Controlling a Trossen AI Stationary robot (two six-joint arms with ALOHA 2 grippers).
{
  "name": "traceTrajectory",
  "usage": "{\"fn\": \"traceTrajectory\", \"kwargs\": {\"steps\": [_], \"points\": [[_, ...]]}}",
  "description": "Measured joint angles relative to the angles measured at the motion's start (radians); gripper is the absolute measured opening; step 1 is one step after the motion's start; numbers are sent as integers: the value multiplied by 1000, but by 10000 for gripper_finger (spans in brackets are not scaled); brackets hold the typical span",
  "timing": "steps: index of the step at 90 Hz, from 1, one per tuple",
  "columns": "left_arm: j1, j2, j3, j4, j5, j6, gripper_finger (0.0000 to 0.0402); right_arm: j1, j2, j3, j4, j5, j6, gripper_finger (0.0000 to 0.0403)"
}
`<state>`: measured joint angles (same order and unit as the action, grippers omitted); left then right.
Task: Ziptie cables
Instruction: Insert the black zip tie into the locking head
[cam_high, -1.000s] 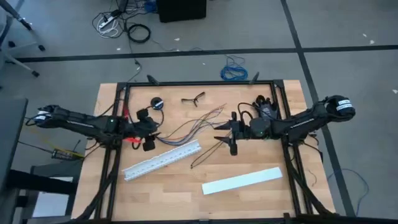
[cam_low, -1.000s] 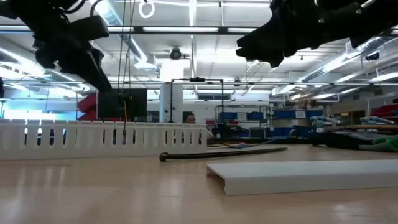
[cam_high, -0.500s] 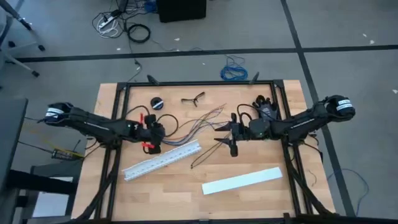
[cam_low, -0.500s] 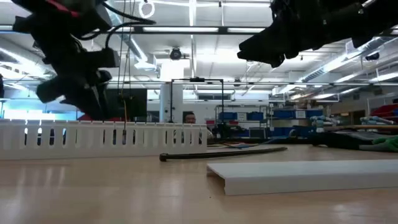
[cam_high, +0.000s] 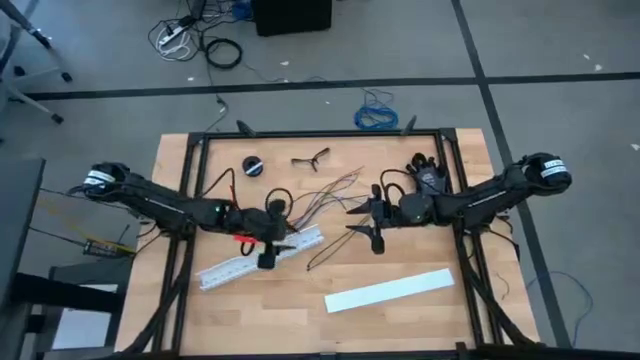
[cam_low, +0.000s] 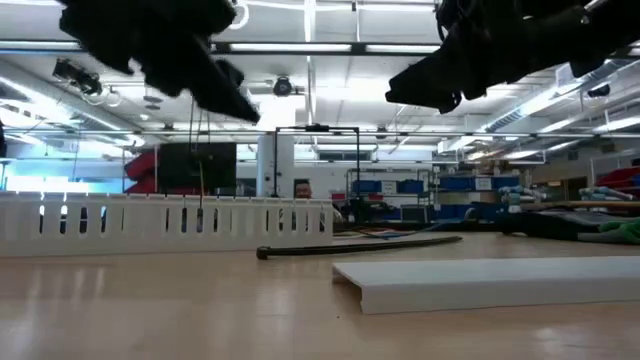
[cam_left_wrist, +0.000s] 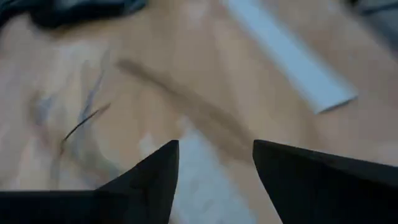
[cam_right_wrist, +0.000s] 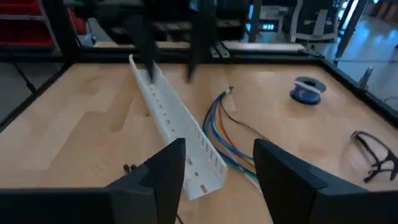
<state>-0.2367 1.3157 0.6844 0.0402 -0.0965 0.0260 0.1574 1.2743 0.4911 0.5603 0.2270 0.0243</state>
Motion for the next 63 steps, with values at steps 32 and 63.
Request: {"fn": "traceTrajectory", "kwargs": {"steps": [32,63], "points": [[-78,326,140,27,-40,-4,202,13,0,0,0,24,1,183],[-76,486,229,6,-33,41,202,13,0,0,-28,27,-1,182]]}}
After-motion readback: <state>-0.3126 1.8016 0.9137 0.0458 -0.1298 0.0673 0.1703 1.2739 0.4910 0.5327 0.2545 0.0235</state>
